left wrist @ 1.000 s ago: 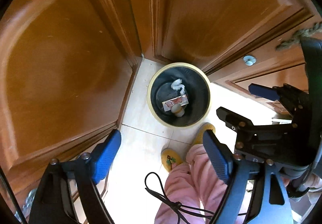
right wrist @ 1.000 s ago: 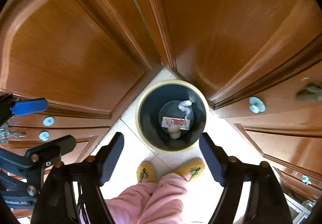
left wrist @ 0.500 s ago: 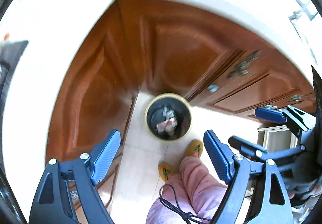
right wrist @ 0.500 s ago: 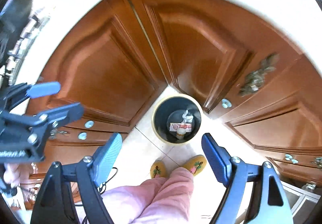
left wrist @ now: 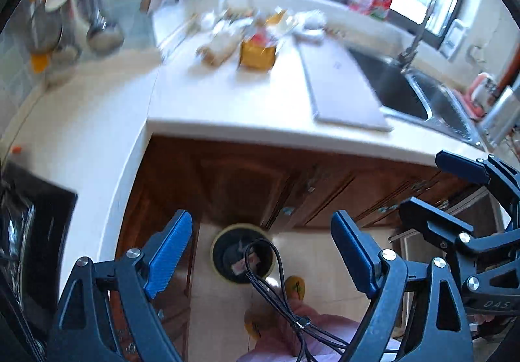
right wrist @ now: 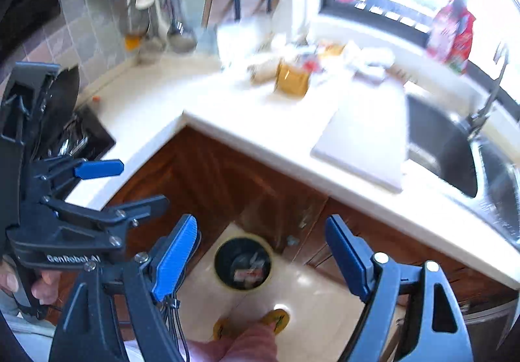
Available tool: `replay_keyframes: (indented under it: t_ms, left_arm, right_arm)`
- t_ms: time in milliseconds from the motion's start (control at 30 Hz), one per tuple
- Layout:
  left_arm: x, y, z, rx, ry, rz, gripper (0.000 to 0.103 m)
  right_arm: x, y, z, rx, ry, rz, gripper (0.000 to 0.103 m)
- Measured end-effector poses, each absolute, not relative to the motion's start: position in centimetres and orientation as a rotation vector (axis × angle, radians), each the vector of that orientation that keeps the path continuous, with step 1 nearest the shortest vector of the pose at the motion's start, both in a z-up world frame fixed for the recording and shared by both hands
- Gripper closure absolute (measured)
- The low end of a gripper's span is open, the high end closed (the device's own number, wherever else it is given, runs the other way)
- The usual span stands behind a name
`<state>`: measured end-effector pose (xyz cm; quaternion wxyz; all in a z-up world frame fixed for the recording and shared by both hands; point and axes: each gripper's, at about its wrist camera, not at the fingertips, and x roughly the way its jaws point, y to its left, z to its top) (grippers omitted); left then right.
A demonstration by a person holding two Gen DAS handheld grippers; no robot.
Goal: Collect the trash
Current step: 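Raise both tools back toward the counter trash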
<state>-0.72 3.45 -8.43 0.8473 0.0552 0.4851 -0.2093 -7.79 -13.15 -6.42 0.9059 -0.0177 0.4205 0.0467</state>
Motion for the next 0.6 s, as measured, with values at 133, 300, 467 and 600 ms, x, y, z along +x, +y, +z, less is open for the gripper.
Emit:
replay_keyframes:
  t_ms: [133,300,467,600]
  left_arm:
    - [-0.9,2.8,-5.5,0.109,0.952,-0.474,0.016]
    - [-1.0,2.7,-2.9,0.072,0.898,-0.474,0.015]
    - [-0.6,2.5,-2.0,0.067,0.876,-0.462,0.015]
    - [-0.1,2.4,-1.5,0.059,0.858,-0.451,0.015]
  right_arm:
    - [-8.7,-13.1,-3.7,-0.043,0.787,0.058,0.021]
    - [-10.2,-12.9,-1.4,-0.061,0.700,0.032,0.023]
    - [-10.8,-13.8,-0.3,-0.048,0.685,0.027,0.034]
    - [-9.9,-14.8,-0.3,-0.025,0.706,0.033,0.043]
